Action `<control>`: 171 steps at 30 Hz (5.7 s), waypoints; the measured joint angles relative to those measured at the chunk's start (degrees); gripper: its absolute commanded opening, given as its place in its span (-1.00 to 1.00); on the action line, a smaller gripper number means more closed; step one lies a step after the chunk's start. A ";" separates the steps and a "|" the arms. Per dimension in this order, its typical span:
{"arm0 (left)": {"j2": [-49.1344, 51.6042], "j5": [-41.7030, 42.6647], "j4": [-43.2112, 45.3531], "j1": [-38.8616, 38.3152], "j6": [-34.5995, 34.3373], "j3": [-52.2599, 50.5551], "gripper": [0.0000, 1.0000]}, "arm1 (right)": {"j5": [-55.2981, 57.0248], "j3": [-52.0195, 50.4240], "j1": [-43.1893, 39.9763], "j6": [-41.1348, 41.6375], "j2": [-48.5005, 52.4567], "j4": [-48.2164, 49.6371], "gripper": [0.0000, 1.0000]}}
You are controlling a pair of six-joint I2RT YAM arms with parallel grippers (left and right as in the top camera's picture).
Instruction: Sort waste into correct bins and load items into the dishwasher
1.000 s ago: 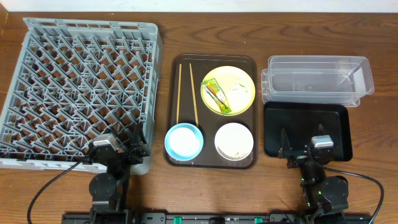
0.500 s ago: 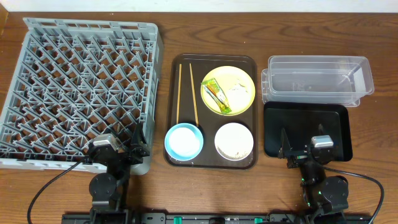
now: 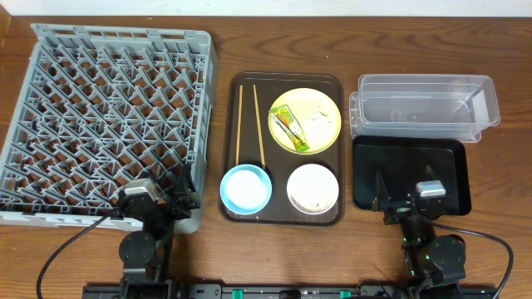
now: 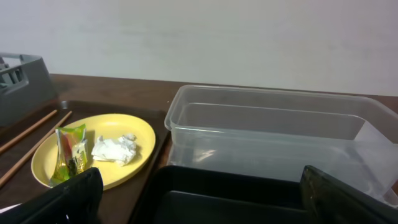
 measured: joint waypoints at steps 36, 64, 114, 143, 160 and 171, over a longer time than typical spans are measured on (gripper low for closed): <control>0.00 0.00 0.00 0.00 0.00 0.00 0.92 | 0.00 0.00 0.00 0.00 0.00 0.00 0.99; 0.00 9.01 1.44 0.00 0.00 0.85 0.92 | -13.92 0.31 0.00 0.09 0.00 8.17 0.98; 56.26 22.51 -41.92 0.00 0.00 59.12 0.92 | -9.68 75.97 12.46 11.15 106.60 -31.47 0.34; 56.30 22.51 -41.92 0.00 -0.02 59.12 0.92 | -2.03 78.25 -0.85 12.81 91.32 -38.14 -0.96; 56.30 22.51 -41.92 0.00 -0.02 59.10 0.92 | -13.31 77.37 1.57 10.21 93.68 -32.89 0.19; 56.33 22.51 -41.92 0.00 0.00 59.10 0.92 | -6.64 77.48 17.38 7.80 109.24 -25.22 0.25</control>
